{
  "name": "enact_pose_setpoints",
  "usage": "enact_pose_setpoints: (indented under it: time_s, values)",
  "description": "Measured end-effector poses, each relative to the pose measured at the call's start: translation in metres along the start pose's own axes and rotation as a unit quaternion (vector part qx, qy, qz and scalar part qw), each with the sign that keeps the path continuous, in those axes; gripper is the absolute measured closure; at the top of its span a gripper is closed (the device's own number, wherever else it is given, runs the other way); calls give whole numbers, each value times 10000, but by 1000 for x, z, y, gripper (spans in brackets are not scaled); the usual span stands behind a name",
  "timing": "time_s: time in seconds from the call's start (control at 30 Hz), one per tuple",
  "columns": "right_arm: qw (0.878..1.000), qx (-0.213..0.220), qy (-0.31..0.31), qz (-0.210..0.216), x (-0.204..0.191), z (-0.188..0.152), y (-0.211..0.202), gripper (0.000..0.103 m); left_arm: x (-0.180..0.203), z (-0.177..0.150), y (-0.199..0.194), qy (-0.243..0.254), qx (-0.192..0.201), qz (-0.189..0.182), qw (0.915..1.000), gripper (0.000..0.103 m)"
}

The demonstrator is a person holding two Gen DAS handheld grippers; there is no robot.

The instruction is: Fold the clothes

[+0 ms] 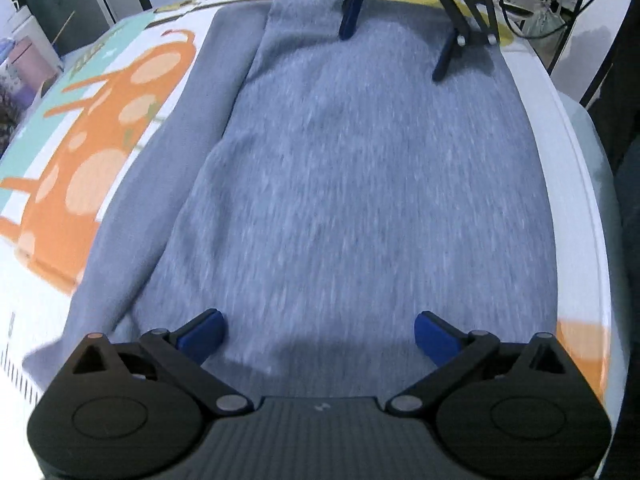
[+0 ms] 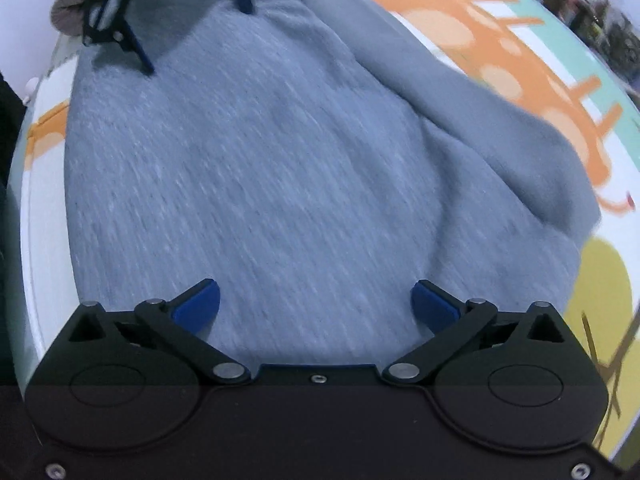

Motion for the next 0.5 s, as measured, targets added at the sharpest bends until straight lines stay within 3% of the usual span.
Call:
enact_pose_setpoints:
  time_s: [0.3, 0.5]
  values:
    - [9997, -148, 201, -48, 5, -30, -14, 1, -21, -38, -20, -379, -350, 36, 9987, 0]
    - [9992, -323, 250, 15, 5, -36, -22, 1, -26, -50, -29, -593, -325, 91, 9977, 0]
Point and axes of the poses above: each gripper's, at about its wrist camera, not at the fingertips, and y roughly the way its jaws point, x to its right, z to its top, the point moved 8 cm from there along y, roughly the way its jaws point, and after that the axes turned 14 degrees about -y, right-handed, at the moved point
